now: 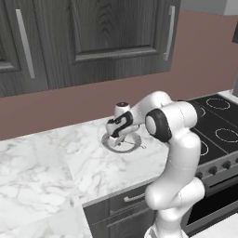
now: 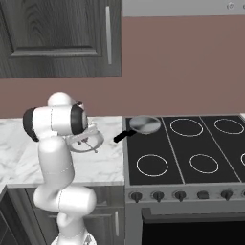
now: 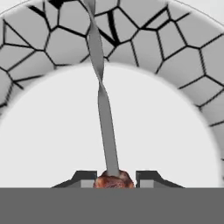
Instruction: Place the cold items (onion and orange) from the fridge in one tupperware on the dining counter. Place the warm items (hot dog and kebab skewer) in the stove area in another tupperware.
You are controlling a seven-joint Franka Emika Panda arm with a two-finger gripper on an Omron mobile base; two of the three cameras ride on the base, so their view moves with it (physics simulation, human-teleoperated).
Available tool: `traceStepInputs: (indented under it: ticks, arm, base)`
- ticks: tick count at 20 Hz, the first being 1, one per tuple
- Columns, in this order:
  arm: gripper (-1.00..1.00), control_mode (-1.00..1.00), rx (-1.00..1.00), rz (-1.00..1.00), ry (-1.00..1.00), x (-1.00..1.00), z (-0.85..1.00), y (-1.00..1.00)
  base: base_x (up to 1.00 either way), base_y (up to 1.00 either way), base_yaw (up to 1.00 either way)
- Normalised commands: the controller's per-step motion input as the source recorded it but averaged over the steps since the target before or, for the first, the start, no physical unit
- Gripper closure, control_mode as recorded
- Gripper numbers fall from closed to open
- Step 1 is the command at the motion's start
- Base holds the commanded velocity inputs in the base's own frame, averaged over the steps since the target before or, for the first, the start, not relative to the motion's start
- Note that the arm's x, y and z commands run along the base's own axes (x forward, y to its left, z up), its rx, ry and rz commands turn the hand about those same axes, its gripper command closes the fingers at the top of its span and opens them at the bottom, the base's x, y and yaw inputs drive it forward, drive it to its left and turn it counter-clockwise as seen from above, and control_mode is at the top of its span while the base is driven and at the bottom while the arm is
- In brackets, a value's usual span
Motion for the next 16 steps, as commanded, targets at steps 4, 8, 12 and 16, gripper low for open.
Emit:
traceStepInputs:
  ticks: [4, 8, 12, 16]
  arm:
    - [1.0, -1.0, 0.0, -0.13, -0.1, -0.55, -0.15, -0.68]
    - [1.0, -1.0, 0.01, -0.15, -0.01, -0.08, 0.24, -0.53]
    - [1.0, -1.0, 0.03, -0.19, -0.05, 0.0, 0.92, -0.57]
    - [1.0, -1.0, 0.07, -0.22, -0.04, -0.29, 0.9, -0.67]
  base:
    - [0.0, 0.0, 0.0]
    - [0.0, 0.0, 0.0]
    - [0.0, 0.0, 0.0]
    - [0.0, 0.0, 0.0]
